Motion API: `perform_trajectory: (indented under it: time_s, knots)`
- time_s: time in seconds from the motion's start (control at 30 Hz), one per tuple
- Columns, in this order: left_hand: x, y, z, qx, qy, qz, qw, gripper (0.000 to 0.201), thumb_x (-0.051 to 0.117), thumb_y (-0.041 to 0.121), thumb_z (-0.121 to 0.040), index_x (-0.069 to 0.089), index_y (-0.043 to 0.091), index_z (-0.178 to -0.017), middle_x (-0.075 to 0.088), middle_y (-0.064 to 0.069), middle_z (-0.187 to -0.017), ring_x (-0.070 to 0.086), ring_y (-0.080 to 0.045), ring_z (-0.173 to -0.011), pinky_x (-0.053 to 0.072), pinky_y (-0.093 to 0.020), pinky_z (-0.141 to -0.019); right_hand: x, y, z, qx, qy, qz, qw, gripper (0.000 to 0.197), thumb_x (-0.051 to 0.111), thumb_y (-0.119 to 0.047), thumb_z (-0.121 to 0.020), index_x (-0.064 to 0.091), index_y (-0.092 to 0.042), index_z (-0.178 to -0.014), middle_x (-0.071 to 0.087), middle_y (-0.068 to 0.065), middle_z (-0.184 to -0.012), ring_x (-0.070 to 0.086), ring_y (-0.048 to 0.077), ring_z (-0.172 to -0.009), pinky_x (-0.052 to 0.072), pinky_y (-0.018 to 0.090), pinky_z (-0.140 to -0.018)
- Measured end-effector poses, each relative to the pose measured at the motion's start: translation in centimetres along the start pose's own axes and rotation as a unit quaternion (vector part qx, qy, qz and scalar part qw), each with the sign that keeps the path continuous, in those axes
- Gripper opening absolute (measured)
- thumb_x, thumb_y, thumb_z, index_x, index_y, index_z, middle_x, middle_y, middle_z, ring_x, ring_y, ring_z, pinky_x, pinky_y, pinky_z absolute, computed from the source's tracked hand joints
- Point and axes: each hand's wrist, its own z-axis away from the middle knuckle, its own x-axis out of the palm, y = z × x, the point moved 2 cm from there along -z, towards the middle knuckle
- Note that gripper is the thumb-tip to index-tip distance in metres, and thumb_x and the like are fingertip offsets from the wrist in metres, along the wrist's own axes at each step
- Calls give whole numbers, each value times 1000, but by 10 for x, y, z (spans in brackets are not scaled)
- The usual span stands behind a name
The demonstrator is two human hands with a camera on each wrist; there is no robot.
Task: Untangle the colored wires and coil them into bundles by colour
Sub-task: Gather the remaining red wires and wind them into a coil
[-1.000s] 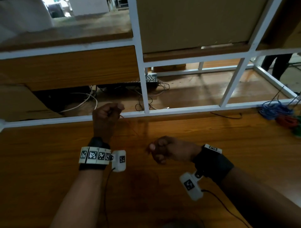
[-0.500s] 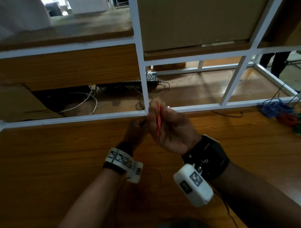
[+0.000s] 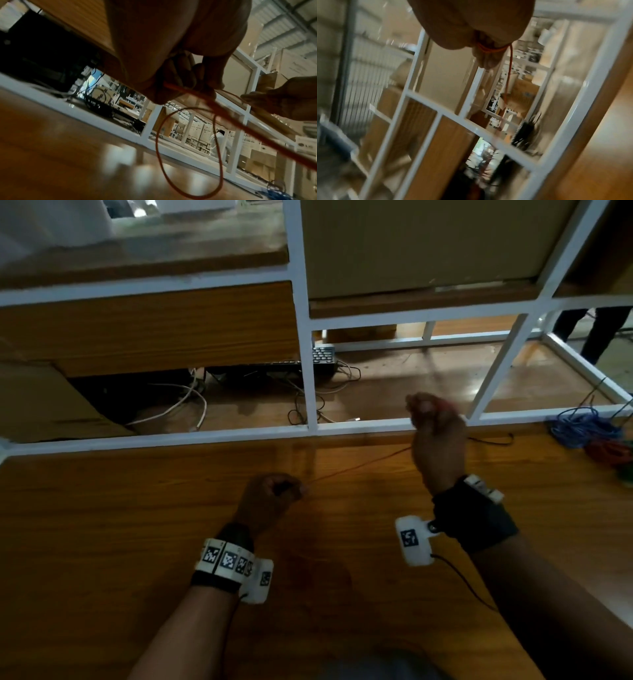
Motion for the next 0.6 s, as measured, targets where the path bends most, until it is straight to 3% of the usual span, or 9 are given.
perform_trajectory:
  time_s: [0.07,0.13,0.2,0.27,0.37,0.43,0.5,0.57,0.6]
  knots:
    - [-7,10,-4,19,16,-21,999,8,68,26,-90,73,22,-86,72,7,-78,66,-4,-68,51,-19,-62,12,9,11,-56,-143,245,957,24,47,-10,-105,66,-15,-118,67,0,-114,65,13,-98,54,28,-81]
    - [-14,19,-9,9,55,-21,998,2,69,27,-90,70,26,-89,69,13,-83,64,0,-73,49,-15,-66,20,14,22,-9,-309,294,904,17,49,-13,-104,66,-17,-102,69,2,-101,67,20,-94,54,32,-80]
    - [-20,26,-14,16,82,-37,996,6,69,29,-89,70,26,-94,66,17,-87,63,1,-81,45,-12,-68,21,11,40,100,-459,210,857,32,43,-33,-109,66,-14,-99,73,6,-95,70,25,-91,57,40,-85]
    - [-25,33,-20,63,97,-64,991,6,69,28,-90,70,26,-94,66,18,-85,63,1,-80,45,-11,-69,21,-2,59,194,-557,90,802,55,33,-45,-110,69,-6,-96,76,9,-90,72,24,-85,58,35,-82]
    - [-24,42,-30,154,117,-99,976,8,71,23,-89,71,24,-96,67,18,-85,62,6,-77,48,-8,-70,26,-24,83,203,-673,-62,708,60,32,-48,-110,75,-11,-88,69,10,-76,64,21,-74,50,35,-79]
    - [-15,46,-35,183,109,-100,972,12,71,24,-89,73,19,-100,69,13,-87,63,5,-79,48,-9,-72,32,-40,90,206,-719,-162,643,52,40,-45,-108,72,-5,-99,68,4,-73,63,16,-72,48,35,-80]
    - [-1,46,-39,181,84,-85,976,10,69,27,-89,72,22,-98,67,18,-86,63,5,-79,47,-8,-70,38,-63,86,236,-710,-316,583,37,48,-36,-104,68,-5,-107,72,5,-81,67,16,-76,52,31,-79]
    - [12,43,-37,120,50,10,991,4,67,34,-88,70,35,-85,64,21,-73,61,3,-72,47,-11,-69,44,-87,71,249,-637,-498,533,30,59,-27,-100,65,0,-113,74,12,-94,71,22,-86,58,32,-81]
    - [19,40,-33,80,48,63,994,11,65,39,-86,69,35,-77,62,19,-64,58,1,-63,47,-15,-63,46,-96,61,270,-576,-586,502,30,61,-22,-99,62,3,-115,73,17,-99,72,28,-92,60,35,-82]
